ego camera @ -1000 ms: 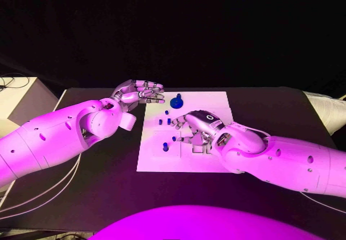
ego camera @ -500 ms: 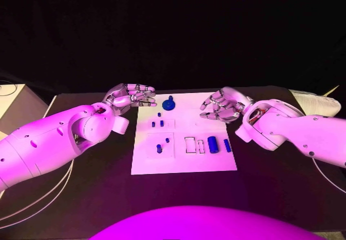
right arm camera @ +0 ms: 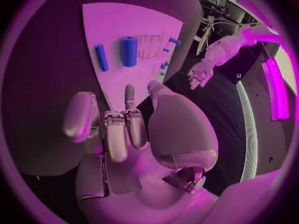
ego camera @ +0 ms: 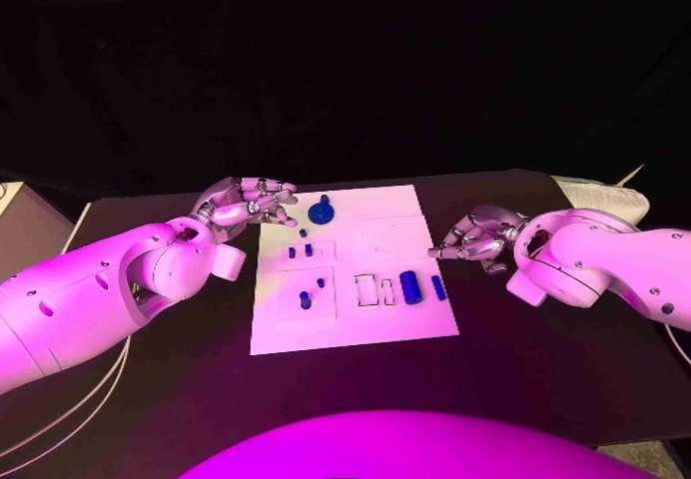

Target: Assemble the parts on the task board

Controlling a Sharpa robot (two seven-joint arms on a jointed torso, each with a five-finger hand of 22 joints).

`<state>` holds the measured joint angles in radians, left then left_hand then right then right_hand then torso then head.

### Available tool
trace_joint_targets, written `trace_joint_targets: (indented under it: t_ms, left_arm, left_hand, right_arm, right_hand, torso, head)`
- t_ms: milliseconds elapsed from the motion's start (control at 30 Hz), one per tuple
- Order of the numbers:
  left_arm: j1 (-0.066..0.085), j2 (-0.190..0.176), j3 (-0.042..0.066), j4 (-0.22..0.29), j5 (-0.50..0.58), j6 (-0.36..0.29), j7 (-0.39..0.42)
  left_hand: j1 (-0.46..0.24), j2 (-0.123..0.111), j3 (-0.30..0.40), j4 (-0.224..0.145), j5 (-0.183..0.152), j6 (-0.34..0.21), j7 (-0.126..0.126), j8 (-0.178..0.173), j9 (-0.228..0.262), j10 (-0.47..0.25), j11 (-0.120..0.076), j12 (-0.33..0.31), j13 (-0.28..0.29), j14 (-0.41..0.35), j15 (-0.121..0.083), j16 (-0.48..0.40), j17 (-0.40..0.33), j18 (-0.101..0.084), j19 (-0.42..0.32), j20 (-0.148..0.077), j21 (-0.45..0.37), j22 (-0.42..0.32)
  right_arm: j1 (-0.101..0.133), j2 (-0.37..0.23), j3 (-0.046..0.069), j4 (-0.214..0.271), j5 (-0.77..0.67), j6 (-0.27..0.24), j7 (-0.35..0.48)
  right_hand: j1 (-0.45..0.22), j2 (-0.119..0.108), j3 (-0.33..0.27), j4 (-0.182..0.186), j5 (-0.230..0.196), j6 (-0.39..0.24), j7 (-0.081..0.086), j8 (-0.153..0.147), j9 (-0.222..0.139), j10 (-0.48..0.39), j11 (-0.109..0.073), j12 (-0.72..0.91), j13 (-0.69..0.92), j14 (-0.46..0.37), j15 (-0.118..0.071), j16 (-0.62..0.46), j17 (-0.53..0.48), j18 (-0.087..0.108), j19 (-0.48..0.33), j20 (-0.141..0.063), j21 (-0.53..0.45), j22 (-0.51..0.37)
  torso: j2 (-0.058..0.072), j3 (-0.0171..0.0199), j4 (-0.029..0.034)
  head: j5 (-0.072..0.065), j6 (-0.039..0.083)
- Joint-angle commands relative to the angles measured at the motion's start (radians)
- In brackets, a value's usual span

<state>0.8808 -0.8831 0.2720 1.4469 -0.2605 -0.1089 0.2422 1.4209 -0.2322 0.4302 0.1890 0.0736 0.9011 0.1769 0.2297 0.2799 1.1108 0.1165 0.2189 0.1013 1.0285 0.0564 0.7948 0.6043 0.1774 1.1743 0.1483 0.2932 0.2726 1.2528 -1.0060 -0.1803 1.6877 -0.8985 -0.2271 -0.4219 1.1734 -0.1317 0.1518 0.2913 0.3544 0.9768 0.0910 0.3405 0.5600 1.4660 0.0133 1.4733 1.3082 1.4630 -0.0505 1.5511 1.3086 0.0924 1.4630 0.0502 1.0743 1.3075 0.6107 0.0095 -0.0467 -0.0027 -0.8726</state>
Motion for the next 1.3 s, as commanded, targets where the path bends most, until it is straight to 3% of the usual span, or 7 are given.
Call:
trace_joint_targets:
  t_ms: [33, 133, 333, 500, 767, 1133, 1300]
  left_arm:
    - [-0.004, -0.005, 0.001, 0.014, -0.032, -0.008, 0.023]
    - [-0.006, -0.01, 0.001, 0.023, -0.038, -0.012, 0.024]
    - [-0.007, -0.016, 0.001, 0.033, -0.042, -0.015, 0.026]
    - [-0.008, -0.019, 0.001, 0.037, -0.043, -0.016, 0.025]
    - [-0.008, -0.022, 0.001, 0.042, -0.043, -0.012, 0.021]
    - [-0.008, -0.025, 0.001, 0.046, -0.042, -0.003, 0.018]
    - [-0.008, -0.027, 0.001, 0.048, -0.041, 0.0, 0.016]
  left_hand:
    - [-0.001, -0.007, -0.023, 0.018, 0.001, 0.009, -0.008, 0.003, 0.005, 0.012, -0.009, 0.024, 0.018, 0.005, -0.011, 0.098, 0.048, 0.001, 0.014, -0.01, 0.072, 0.055]
    - [-0.004, -0.011, -0.039, 0.034, 0.0, 0.009, -0.01, 0.006, 0.007, 0.01, -0.011, 0.038, 0.03, 0.002, -0.014, 0.145, 0.07, -0.001, 0.006, -0.015, 0.117, 0.093]
    - [-0.003, -0.01, -0.05, 0.045, 0.001, 0.008, -0.01, 0.007, 0.009, -0.002, -0.011, 0.041, 0.036, -0.012, -0.013, 0.155, 0.074, -0.002, -0.004, -0.015, 0.144, 0.117]
    - [-0.001, -0.008, -0.052, 0.047, 0.001, 0.007, -0.01, 0.007, 0.009, -0.006, -0.01, 0.041, 0.037, -0.015, -0.012, 0.157, 0.074, -0.002, -0.008, -0.015, 0.152, 0.124]
    - [0.002, -0.006, -0.056, 0.05, 0.001, 0.005, -0.009, 0.006, 0.01, -0.008, -0.01, 0.043, 0.039, -0.017, -0.012, 0.162, 0.074, -0.002, -0.013, -0.015, 0.162, 0.133]
    - [0.005, -0.004, -0.058, 0.053, 0.001, 0.004, -0.009, 0.006, 0.01, -0.01, -0.01, 0.045, 0.041, -0.016, -0.012, 0.168, 0.075, -0.001, -0.018, -0.015, 0.174, 0.143]
    - [0.005, -0.004, -0.058, 0.053, 0.001, 0.004, -0.009, 0.006, 0.01, -0.01, -0.01, 0.045, 0.041, -0.016, -0.012, 0.168, 0.075, -0.001, -0.018, -0.015, 0.174, 0.143]
  right_arm:
    - [-0.003, 0.005, -0.005, 0.006, -0.068, 0.044, -0.115]
    - [-0.009, 0.023, -0.009, 0.004, -0.094, 0.033, -0.128]
    - [-0.021, 0.063, -0.014, -0.004, -0.135, 0.017, -0.138]
    - [-0.031, 0.098, -0.018, -0.02, -0.159, 0.019, -0.143]
    - [-0.046, 0.132, -0.023, -0.038, -0.188, 0.037, -0.149]
    - [-0.059, 0.176, -0.025, -0.072, -0.225, 0.059, -0.155]
    - [-0.067, 0.193, -0.028, -0.094, -0.243, 0.083, -0.158]
  right_hand:
    - [-0.015, 0.003, -0.009, 0.001, 0.002, 0.008, -0.003, 0.001, -0.001, 0.033, -0.003, 0.009, 0.154, 0.102, -0.008, 0.008, 0.234, -0.009, 0.025, -0.005, 0.011, 0.009]
    - [-0.023, -0.004, -0.016, 0.0, 0.001, 0.009, -0.004, -0.001, -0.002, 0.035, -0.004, 0.011, 0.158, 0.103, -0.008, 0.01, 0.238, -0.008, 0.024, -0.005, 0.007, 0.008]
    - [-0.045, -0.015, -0.039, 0.0, -0.024, 0.007, -0.003, -0.006, -0.005, 0.038, -0.002, 0.014, 0.164, 0.105, -0.007, 0.013, 0.246, -0.008, 0.023, -0.005, 0.01, 0.013]
    - [-0.05, -0.019, -0.057, 0.0, -0.048, 0.006, -0.002, -0.007, -0.005, 0.039, -0.002, 0.015, 0.167, 0.105, -0.006, 0.015, 0.249, -0.009, 0.022, -0.004, 0.012, 0.017]
    - [-0.067, -0.009, -0.111, 0.001, -0.099, 0.02, -0.008, 0.01, 0.008, 0.036, -0.005, 0.01, 0.166, 0.105, -0.009, 0.015, 0.249, -0.008, 0.02, -0.005, 0.01, 0.022]
    - [-0.074, -0.001, -0.142, 0.002, -0.113, 0.026, -0.012, 0.023, 0.019, 0.035, -0.009, 0.007, 0.166, 0.106, -0.011, 0.015, 0.251, -0.007, 0.019, -0.007, 0.009, 0.024]
    - [-0.081, 0.014, -0.186, 0.003, -0.157, 0.021, -0.013, 0.036, 0.032, 0.033, -0.01, 0.004, 0.166, 0.106, -0.013, 0.016, 0.252, -0.007, 0.018, -0.008, 0.004, 0.025]
  torso:
    - [-0.002, -0.0062, -0.0047]
    - [-0.002, -0.0088, -0.0039]
    - [0.0, -0.0078, 0.0002]
    - [-0.001, -0.0084, -0.002]
    - [-0.001, -0.0055, -0.0035]
    - [0.001, -0.0064, -0.0018]
    - [0.003, -0.007, -0.0008]
  head:
    - [-0.004, 0.0]
    - [-0.007, 0.0]
    - [-0.009, 0.0]
    - [-0.006, 0.0]
    - [-0.002, 0.0]
    - [0.0, 0.0]
    - [0.002, 0.0]
